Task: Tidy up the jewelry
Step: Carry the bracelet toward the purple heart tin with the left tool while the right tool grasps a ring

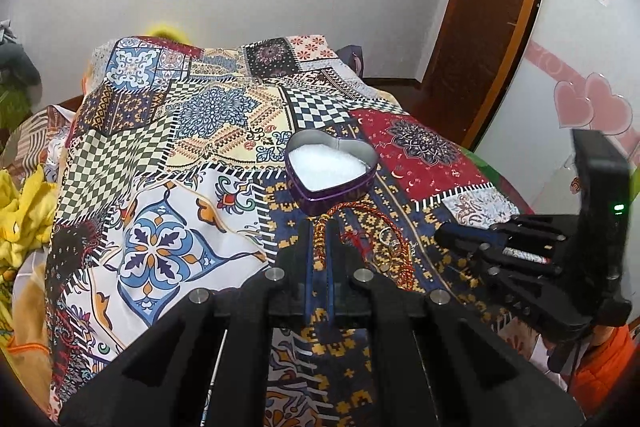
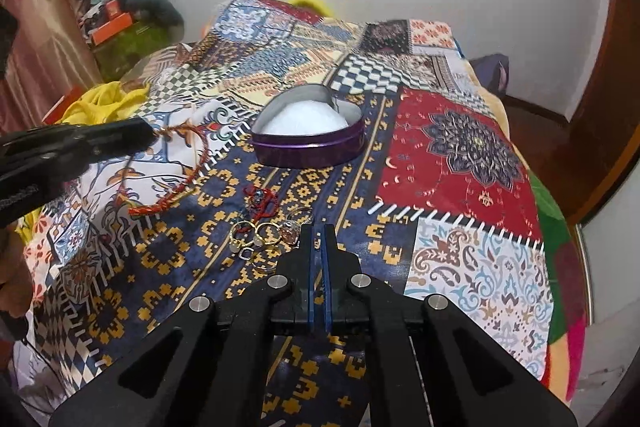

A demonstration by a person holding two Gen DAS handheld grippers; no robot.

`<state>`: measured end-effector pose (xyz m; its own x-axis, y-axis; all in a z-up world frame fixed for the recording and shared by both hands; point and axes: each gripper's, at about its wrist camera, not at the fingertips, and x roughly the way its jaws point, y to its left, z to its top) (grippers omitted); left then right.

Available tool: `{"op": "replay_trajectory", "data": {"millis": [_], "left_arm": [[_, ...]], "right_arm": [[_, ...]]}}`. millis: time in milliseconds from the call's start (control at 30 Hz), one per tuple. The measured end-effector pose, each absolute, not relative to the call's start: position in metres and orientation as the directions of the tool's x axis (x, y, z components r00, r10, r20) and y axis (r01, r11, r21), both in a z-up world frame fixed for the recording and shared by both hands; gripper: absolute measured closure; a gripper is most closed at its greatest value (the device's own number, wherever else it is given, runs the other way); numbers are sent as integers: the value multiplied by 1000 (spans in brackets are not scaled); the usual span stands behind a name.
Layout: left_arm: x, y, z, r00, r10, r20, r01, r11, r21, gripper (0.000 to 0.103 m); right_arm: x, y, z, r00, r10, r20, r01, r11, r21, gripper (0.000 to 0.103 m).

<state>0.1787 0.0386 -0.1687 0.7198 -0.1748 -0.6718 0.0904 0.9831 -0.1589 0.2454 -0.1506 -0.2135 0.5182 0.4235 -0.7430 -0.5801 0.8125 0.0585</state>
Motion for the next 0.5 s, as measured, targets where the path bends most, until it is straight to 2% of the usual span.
{"op": "replay_trajectory", "data": {"millis": [100,500], "left_arm": [[177,39,-170,717,-176,-674,89,983,-162,99],[175,49,-178,704,-170,-690,67,983,-173,99]], "right_arm": [[253,-148,-225,475,411,-778,-569,818,84,89],[262,-135,-235,442,409,-799,-585,806,90,89]]}}
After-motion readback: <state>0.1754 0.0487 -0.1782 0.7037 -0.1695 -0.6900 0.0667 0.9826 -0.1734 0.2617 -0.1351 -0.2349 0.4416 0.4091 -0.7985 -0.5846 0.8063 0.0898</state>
